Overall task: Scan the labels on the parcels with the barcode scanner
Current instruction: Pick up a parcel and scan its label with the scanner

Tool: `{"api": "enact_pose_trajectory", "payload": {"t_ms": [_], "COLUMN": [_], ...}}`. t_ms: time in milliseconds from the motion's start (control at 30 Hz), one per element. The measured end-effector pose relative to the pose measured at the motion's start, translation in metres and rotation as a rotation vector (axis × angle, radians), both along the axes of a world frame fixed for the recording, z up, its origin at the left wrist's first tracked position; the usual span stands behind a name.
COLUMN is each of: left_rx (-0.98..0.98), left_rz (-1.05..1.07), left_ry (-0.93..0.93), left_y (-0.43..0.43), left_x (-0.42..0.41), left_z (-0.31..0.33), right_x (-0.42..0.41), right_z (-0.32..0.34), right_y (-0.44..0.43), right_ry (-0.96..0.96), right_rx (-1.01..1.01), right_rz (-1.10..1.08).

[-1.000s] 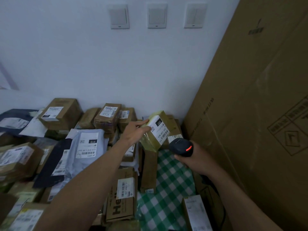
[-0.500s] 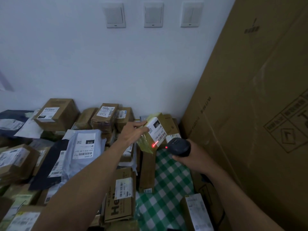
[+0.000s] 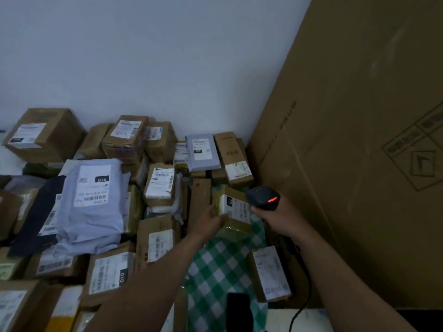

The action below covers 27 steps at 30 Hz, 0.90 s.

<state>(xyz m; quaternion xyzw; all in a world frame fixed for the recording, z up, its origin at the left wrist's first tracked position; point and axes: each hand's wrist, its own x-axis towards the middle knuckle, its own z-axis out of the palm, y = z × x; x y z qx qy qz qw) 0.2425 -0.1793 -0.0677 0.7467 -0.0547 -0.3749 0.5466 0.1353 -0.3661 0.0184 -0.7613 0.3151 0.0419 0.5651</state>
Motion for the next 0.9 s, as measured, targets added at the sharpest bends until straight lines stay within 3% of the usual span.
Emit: {"api": "enact_pose_trajectory", "payload": {"t_ms": [133,267,300,467,533,700,900], "left_rx": [-0.010,0.135,0.152,0.226,0.197,0.124,0.136], "left_rz": [0.013,0.055,0.083,0.044,-0.007,-0.048,-0.103], "left_ry": [0.040,-0.413,-0.451,-0.421,-0.277,0.300,0.190], "left_y": [-0.019,-0.028,-0.031,-0.043,-0.043,-0.057,-0.050], "left_x": [0.000,-0.001,-0.004,-0.042,-0.067,-0.100,-0.098], "left_z": [-0.026,-0.057,-0.062,-0.062,-0.061,-0.071,-0.081], "right_x": [-0.003,-0.005,-0.006,-0.015,-0.019,-0.030,-0.045], "right_z": [-0.014,-0.020,-0.020,-0.025,-0.026,-0.026,-0.021], "right_y": [-0.010,-0.020,-0.022,-0.020,-0.016,-0.010,-0.010], "right_ry": [0.053,0.070,0.068,0.078,0.084,0.102,0.117], "right_rx": [0.074,0.082,0.078,0.088,0.091,0.102,0.056], "right_rz": [-0.043,-0.068,-0.071,-0.062,-0.072,-0.082,-0.094]}}
